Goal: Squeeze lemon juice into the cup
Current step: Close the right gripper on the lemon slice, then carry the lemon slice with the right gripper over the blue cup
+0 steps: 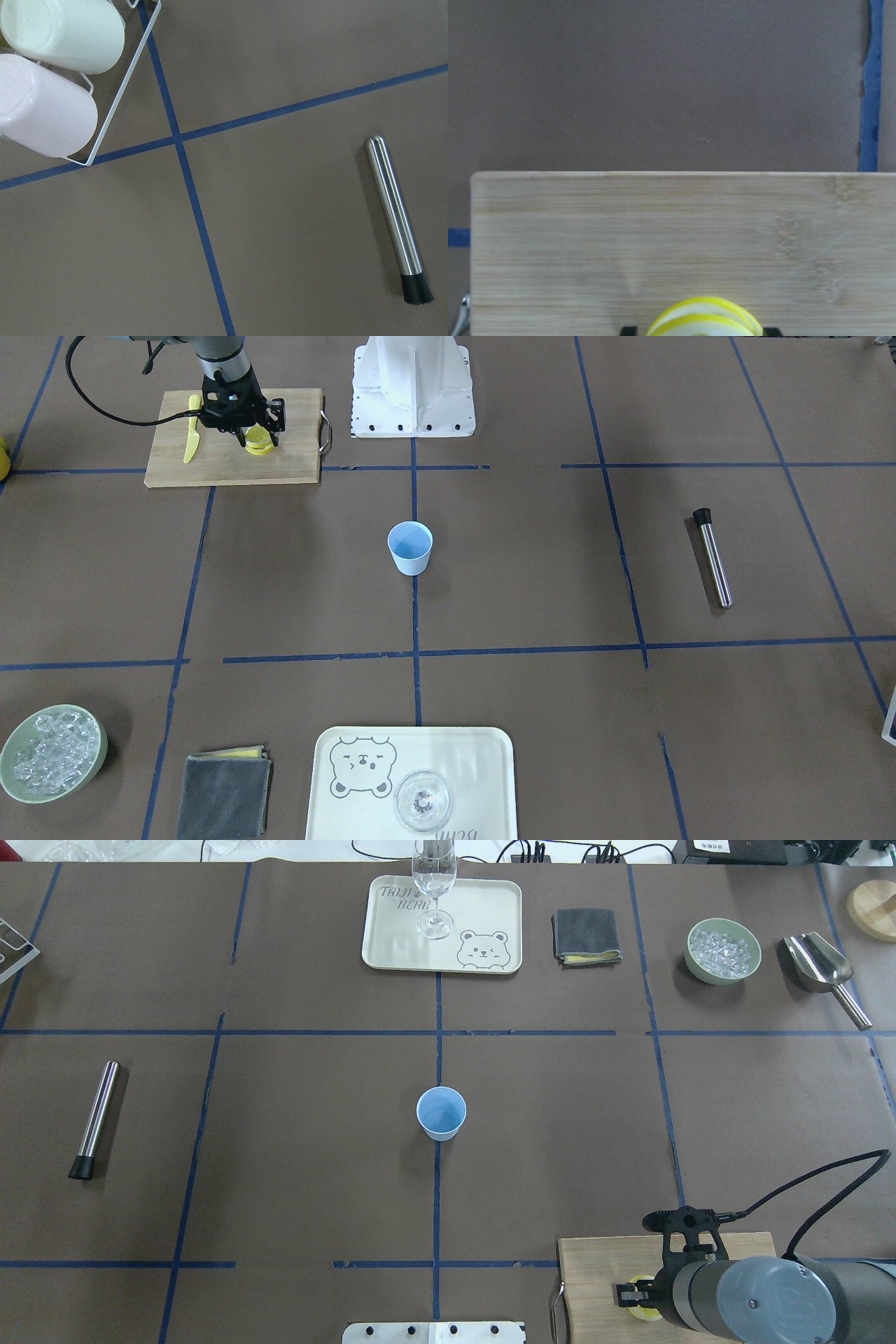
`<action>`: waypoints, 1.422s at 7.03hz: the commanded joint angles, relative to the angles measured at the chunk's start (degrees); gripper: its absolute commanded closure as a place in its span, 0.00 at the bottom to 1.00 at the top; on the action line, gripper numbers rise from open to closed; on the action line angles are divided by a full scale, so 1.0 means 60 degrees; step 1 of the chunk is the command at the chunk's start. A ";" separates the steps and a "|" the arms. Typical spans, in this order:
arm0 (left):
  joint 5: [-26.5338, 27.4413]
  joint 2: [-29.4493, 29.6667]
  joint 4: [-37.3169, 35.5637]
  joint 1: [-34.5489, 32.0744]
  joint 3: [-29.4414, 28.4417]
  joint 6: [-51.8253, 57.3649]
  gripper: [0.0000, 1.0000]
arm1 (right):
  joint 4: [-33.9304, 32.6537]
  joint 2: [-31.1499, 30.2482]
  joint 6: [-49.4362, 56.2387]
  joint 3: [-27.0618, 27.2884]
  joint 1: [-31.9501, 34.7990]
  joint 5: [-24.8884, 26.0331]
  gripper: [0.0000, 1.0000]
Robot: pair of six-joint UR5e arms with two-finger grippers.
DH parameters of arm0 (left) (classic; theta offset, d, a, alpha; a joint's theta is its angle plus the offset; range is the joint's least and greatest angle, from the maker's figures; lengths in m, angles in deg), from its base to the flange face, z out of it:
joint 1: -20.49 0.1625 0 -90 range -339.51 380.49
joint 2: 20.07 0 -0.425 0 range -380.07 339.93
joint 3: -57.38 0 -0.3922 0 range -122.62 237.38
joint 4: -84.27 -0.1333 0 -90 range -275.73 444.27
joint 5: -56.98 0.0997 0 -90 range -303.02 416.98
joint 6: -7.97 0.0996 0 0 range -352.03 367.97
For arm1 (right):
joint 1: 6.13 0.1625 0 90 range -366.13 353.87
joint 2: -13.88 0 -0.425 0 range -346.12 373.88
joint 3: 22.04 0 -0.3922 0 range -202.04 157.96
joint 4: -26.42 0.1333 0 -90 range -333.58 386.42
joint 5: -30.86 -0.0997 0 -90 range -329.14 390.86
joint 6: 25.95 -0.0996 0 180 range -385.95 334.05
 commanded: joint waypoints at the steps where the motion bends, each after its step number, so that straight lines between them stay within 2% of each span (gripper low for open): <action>1: 0.0000 0.0000 -0.0001 -0.0001 0.0001 0.0000 0.00 | 0.0000 -0.0206 0.0000 0.0405 0.0031 -0.0005 0.64; 5: 0.0000 -0.0015 -0.0088 -0.0015 0.0133 0.0000 0.00 | 0.0000 -0.0194 0.0000 0.0758 0.0454 -0.0064 0.64; 6: 0.0000 -0.0015 -0.0089 -0.0015 0.0133 0.0000 0.00 | 0.0000 0.0140 0.0000 0.0745 0.0514 -0.0093 0.63; 8: 0.0000 -0.0190 -0.0059 -0.0001 0.0220 0.0000 0.00 | -0.0393 0.1382 0.0000 0.0628 0.1038 -0.0093 0.63; 10: 0.0000 -0.0191 -0.0059 -0.0015 0.0293 0.0000 0.00 | -0.1867 0.3413 0.0000 0.0235 0.1901 -0.0487 0.62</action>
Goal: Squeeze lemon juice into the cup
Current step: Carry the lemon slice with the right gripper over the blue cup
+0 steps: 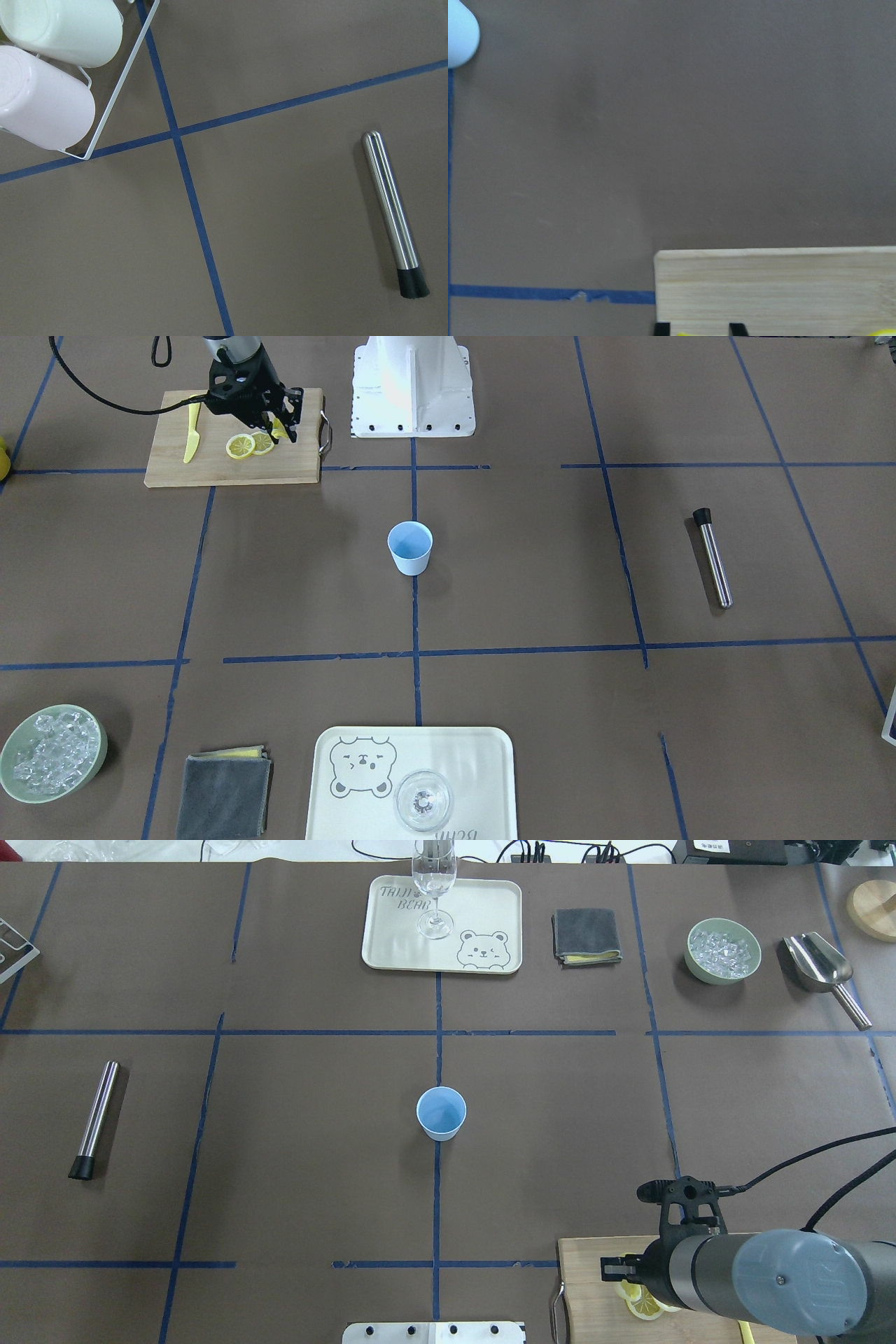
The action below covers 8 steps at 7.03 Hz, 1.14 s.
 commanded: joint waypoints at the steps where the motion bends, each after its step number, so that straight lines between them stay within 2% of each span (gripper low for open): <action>1: 0.0000 -0.0023 -0.0013 -0.0006 0.0064 0.0000 0.00 | -0.1421 0.2651 -0.0073 -0.1012 0.0857 -0.0277 0.61; 3: 0.0000 -0.0154 0.0001 -0.0006 0.0122 0.0000 0.00 | -0.1368 0.4487 -0.0774 -0.2710 0.1516 -0.0380 0.62; 5: 0.0000 -0.0155 0.0001 -0.0006 0.0152 0.0000 0.00 | -0.1295 0.5487 -0.0835 -0.3826 0.2132 -0.0540 0.61; 6: 0.0000 -0.0169 0.0001 -0.0006 0.0181 0.0000 0.00 | -0.1294 0.5912 -0.0864 -0.4427 0.2193 -0.0541 0.61; 8: 0.0000 -0.0169 0.0001 -0.0021 0.0239 0.0000 0.00 | -0.0551 0.5916 -0.1010 -0.4957 0.2208 -0.0527 0.60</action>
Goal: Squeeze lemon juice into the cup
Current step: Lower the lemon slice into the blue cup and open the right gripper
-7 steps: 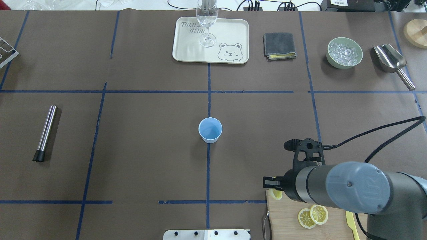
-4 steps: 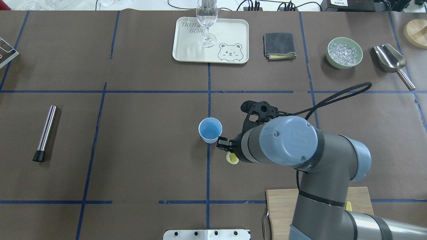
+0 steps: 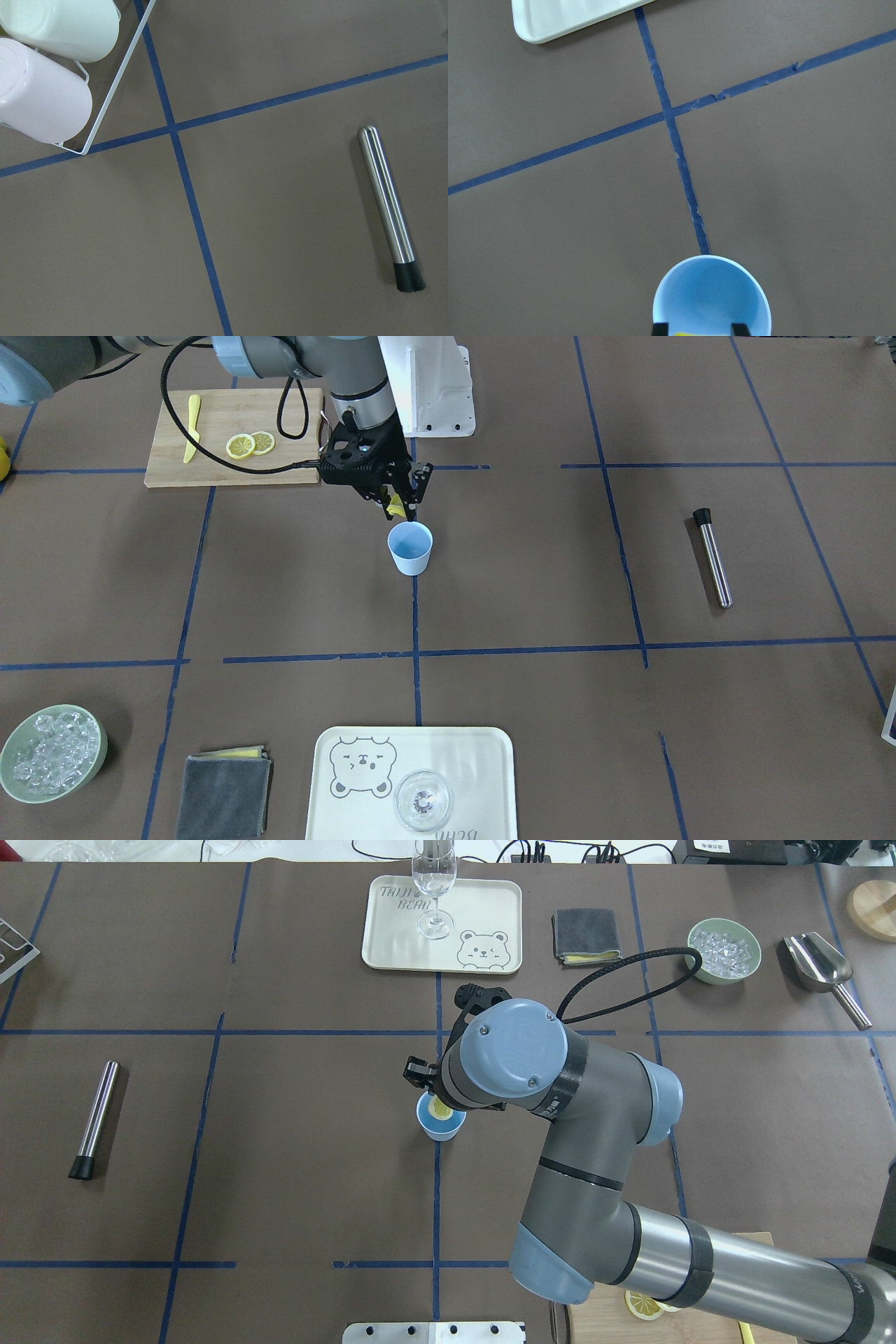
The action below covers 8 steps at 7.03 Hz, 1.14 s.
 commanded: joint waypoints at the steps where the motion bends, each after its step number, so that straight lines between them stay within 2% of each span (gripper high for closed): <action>1: 0.0000 -0.0090 -0.0014 -0.0010 0.0238 0.0000 0.00 | 0.0563 0.0066 -0.0093 -0.0604 0.0043 0.0006 0.60; 5: -0.0015 -0.0179 -0.0015 -0.0010 0.0357 0.0000 0.00 | 0.0564 -0.0066 -0.0093 -0.0650 0.0029 -0.0125 0.56; 8: 0.0000 -0.0193 -0.0015 -0.0025 0.0386 -0.0014 0.00 | 0.0564 -0.0052 -0.0093 -0.0694 -0.0030 -0.0126 0.46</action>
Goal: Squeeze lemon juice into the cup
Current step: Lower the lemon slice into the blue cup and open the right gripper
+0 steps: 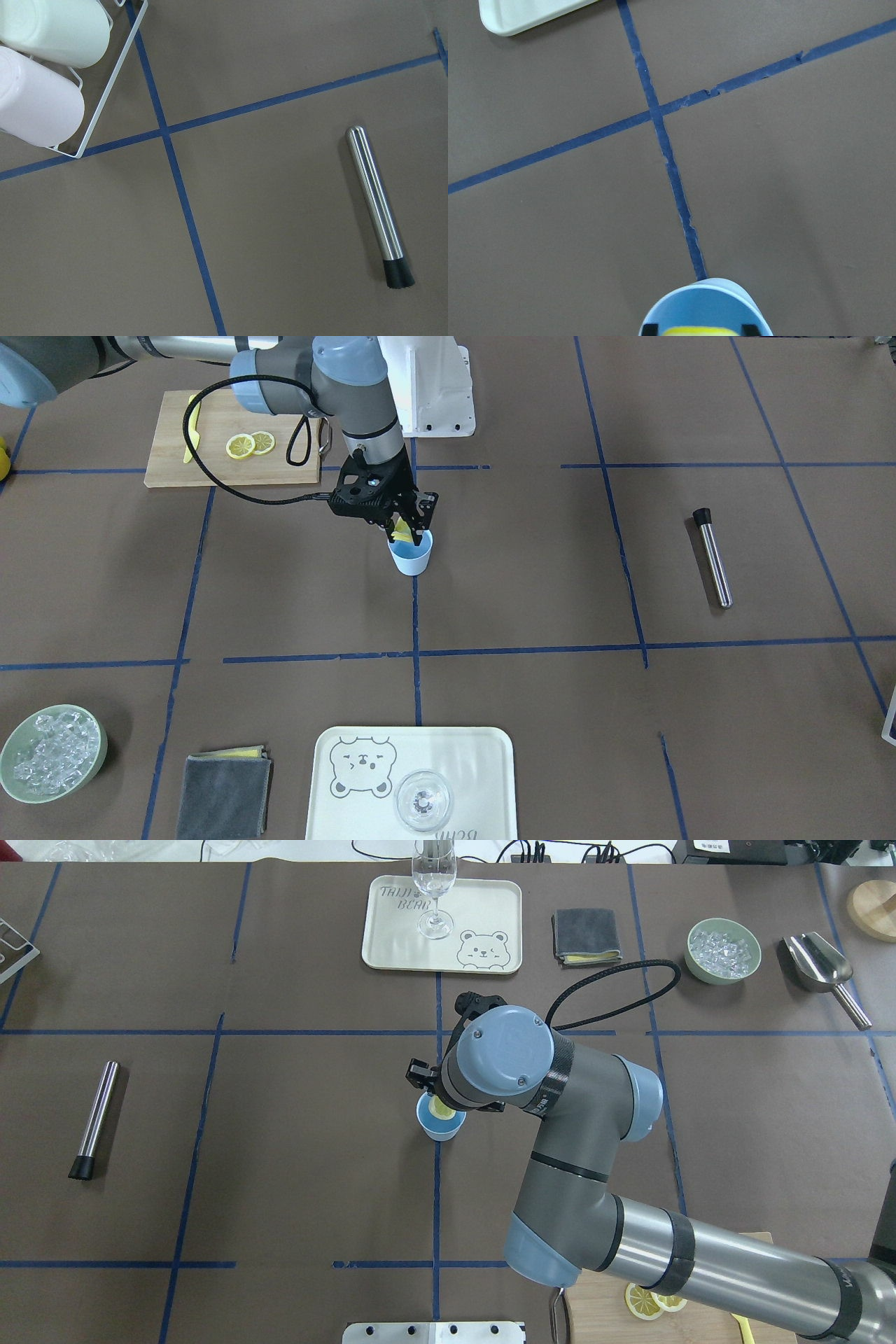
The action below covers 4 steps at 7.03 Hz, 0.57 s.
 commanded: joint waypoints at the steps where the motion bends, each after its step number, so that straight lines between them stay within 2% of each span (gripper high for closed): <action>1: -0.0010 -0.0005 0.0000 -0.0005 0.0006 -0.0002 0.00 | 0.0001 -0.0001 0.0000 -0.0019 -0.0048 -0.0003 0.40; 4: 0.0005 -0.0005 0.0000 -0.0019 0.0006 -0.0002 0.00 | 0.0016 -0.0001 0.0000 -0.0004 -0.0121 -0.0003 0.27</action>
